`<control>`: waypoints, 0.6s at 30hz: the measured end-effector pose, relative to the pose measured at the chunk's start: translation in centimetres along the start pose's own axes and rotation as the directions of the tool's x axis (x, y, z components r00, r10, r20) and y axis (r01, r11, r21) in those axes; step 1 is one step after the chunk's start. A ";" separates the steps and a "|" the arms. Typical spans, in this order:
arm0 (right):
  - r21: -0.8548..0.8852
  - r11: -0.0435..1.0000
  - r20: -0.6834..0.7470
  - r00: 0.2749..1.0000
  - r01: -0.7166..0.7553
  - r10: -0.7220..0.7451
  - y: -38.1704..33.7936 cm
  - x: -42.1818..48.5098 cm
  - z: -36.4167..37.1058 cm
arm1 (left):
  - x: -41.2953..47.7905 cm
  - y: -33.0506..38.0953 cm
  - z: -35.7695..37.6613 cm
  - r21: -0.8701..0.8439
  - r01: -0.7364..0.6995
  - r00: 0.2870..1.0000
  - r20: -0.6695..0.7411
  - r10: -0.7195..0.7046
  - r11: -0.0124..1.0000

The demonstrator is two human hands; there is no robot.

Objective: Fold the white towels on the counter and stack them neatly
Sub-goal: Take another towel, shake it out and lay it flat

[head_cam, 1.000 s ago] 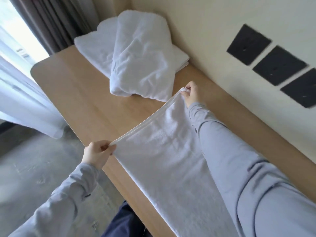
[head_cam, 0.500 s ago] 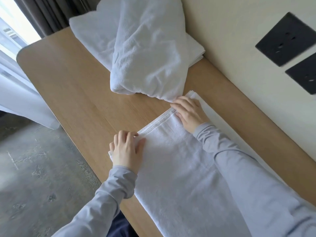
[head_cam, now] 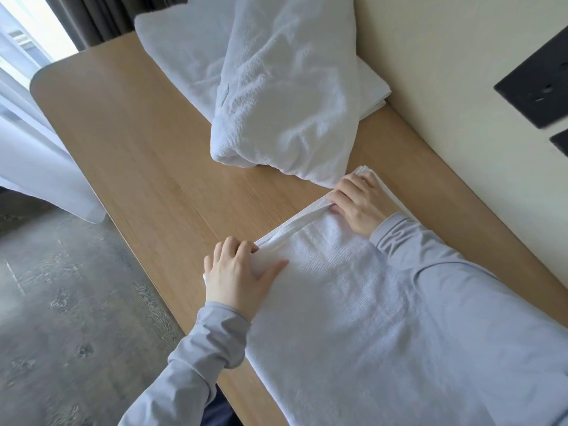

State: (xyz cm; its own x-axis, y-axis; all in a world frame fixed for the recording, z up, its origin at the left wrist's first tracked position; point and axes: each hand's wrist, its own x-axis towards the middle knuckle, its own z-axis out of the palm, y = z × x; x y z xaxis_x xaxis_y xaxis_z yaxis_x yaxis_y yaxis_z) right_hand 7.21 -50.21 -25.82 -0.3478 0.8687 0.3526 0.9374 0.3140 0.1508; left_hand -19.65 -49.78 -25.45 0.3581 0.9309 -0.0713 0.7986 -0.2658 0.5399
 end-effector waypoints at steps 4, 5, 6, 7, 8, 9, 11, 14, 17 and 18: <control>0.042 0.998 0.010 0.999 -0.046 0.045 0.4 1.1 -1.0 | 0.4 0.0 -0.9 -0.061 -0.090 0.994 0.059 0.094 0.994; 0.049 0.996 0.007 0.997 -0.073 0.073 0.4 1.2 -1.3 | 0.4 -0.1 -1.0 -0.043 -0.099 0.993 0.067 0.102 0.994; 0.045 0.994 0.004 0.995 -0.097 0.097 0.4 1.2 -1.5 | 0.3 -0.1 -1.0 -0.018 -0.089 0.993 0.076 0.090 0.996; 0.023 0.993 0.008 0.994 -0.112 0.112 0.3 1.1 -1.5 | 0.3 -0.2 -1.0 0.010 -0.062 0.995 0.084 0.061 0.998; -0.016 0.993 0.022 0.993 -0.117 0.117 0.2 1.1 -1.5 | 0.4 -0.3 -1.0 0.042 -0.027 0.995 0.094 0.022 0.999; -0.054 0.992 0.046 0.992 -0.117 0.120 0.0 1.1 -1.3 | 0.5 -0.3 -1.0 0.078 0.006 0.994 0.108 -0.015 0.997; -0.067 0.990 0.091 0.988 -0.123 0.128 -0.2 1.4 -0.9 | 1.3 -0.4 -1.2 0.109 0.068 0.983 0.165 -0.085 0.992; 0.034 0.988 0.148 0.979 -0.149 0.142 -0.1 1.6 -0.8 | 2.6 -0.5 -1.8 -0.055 0.192 0.935 0.314 -0.166 0.980; 0.114 0.980 0.212 0.968 -0.160 0.133 -0.1 1.7 -1.3 | 3.8 -0.3 -2.2 -0.116 0.268 0.889 0.412 -0.199 0.956; 0.140 0.976 0.231 0.964 -0.168 0.132 -0.2 1.9 -1.5 | 4.3 -0.2 -2.3 -0.115 0.304 0.872 0.434 -0.227 0.946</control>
State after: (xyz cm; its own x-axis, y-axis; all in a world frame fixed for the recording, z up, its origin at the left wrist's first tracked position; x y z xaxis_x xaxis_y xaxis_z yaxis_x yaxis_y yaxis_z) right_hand 6.32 -49.17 -23.75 -0.2064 0.9674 0.1470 0.9759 0.2145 -0.0412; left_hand -19.38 -45.16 -23.95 0.3405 0.7636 -0.5486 0.8086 0.0600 0.5853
